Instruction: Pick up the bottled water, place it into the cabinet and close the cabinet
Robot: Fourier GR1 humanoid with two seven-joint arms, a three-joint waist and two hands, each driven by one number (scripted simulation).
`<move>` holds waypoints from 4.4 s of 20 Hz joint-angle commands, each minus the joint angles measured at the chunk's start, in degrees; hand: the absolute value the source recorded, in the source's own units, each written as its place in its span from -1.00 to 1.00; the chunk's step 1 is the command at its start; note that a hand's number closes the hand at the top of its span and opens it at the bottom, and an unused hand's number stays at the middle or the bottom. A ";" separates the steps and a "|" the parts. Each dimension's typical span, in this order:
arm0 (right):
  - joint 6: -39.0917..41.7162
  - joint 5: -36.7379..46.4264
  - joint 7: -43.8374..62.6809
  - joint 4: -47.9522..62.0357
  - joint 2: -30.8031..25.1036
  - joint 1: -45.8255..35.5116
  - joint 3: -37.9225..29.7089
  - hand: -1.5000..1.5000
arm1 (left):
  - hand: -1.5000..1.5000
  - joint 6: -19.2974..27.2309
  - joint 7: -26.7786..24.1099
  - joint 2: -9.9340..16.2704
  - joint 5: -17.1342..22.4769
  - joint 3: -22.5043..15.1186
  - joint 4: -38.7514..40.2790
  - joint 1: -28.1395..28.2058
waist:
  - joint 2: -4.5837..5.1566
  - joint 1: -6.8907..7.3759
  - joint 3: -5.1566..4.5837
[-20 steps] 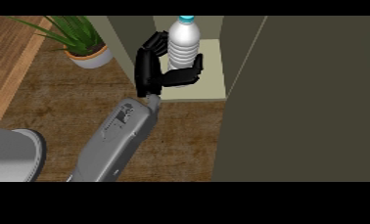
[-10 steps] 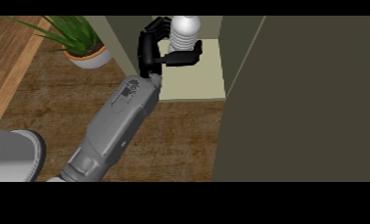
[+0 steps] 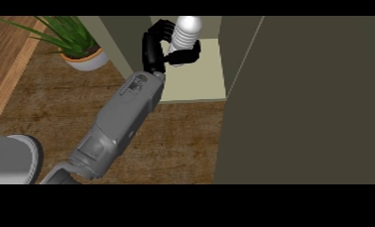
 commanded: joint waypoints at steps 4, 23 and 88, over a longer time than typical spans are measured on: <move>0.95 0.21 0.92 -1.95 0.66 -0.30 -0.19 -1.00 | 1.00 -1.40 -5.24 -0.33 1.71 3.46 10.28 -3.40 | 0.46 -0.27 -0.01; 0.62 0.24 -1.05 -4.20 -1.55 1.86 1.05 -1.00 | -1.00 6.79 -8.11 -0.17 -3.33 3.21 24.32 -5.43 | 0.62 -1.12 -0.03; 5.55 0.14 16.37 -7.67 -2.45 -13.50 11.71 1.00 | 1.00 -32.24 -10.56 20.94 13.60 -14.67 -87.70 80.44 | -1.22 3.84 -0.16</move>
